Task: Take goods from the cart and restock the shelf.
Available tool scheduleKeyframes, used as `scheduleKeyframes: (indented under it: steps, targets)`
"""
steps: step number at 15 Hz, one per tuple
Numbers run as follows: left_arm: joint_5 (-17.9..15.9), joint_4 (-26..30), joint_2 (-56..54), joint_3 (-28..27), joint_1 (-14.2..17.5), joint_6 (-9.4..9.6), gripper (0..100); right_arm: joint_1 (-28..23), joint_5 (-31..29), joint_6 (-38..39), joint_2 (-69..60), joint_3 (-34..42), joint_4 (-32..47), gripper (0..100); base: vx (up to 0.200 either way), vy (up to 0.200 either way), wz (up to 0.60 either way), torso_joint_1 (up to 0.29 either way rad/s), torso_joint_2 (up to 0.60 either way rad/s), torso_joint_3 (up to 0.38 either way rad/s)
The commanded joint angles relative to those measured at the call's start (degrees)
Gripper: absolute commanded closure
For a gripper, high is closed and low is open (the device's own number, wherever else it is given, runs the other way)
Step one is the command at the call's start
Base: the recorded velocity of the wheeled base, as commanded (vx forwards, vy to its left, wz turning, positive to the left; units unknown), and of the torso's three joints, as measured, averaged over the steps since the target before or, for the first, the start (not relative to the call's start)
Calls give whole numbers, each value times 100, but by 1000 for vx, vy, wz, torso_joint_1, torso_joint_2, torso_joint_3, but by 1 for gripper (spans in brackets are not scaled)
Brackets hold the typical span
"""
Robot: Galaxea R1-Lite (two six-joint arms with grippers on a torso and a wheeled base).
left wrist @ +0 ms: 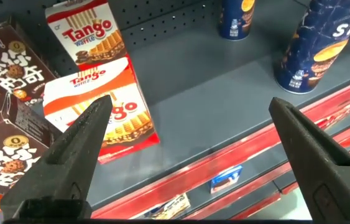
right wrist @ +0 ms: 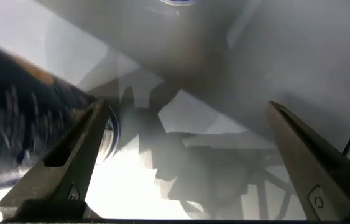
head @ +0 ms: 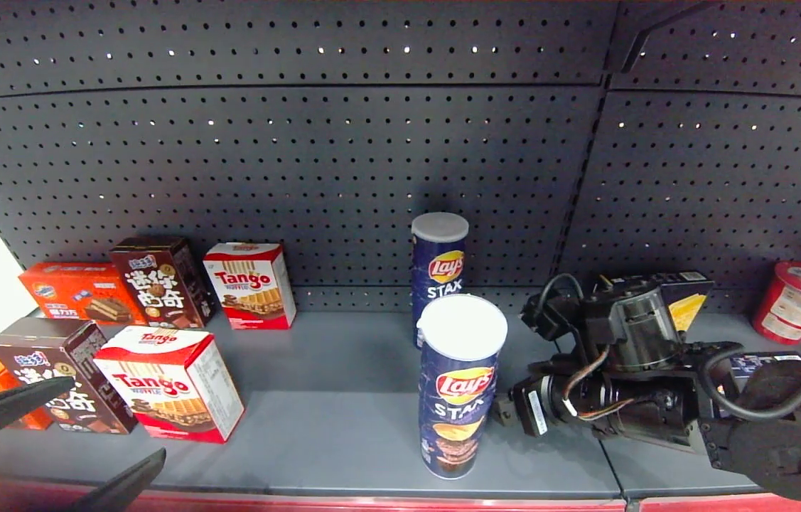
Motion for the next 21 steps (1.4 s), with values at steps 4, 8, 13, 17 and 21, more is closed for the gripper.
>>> scheduleKeyframes:
  steps: [4,8,13,17,21]
  targets:
    - [2,-3,-102,110,18,-7,0,-46,-6,25,-297,221,-3,0,0,0,0,0,0,0]
    - [2,-3,-120,110,53,-7,0,51,12,-1,-728,590,-3,0,0,0,0,0,0,0]
    - [2,-3,-155,119,53,-33,0,183,12,-10,-684,511,-3,0,0,0,0,0,0,0]
    - [2,-3,-234,225,53,-42,0,227,12,-10,-561,440,-12,0,0,0,0,0,0,0]
    - [2,-3,-278,268,53,-51,0,227,3,-10,-490,396,-38,0,0,0,0,0,0,0]
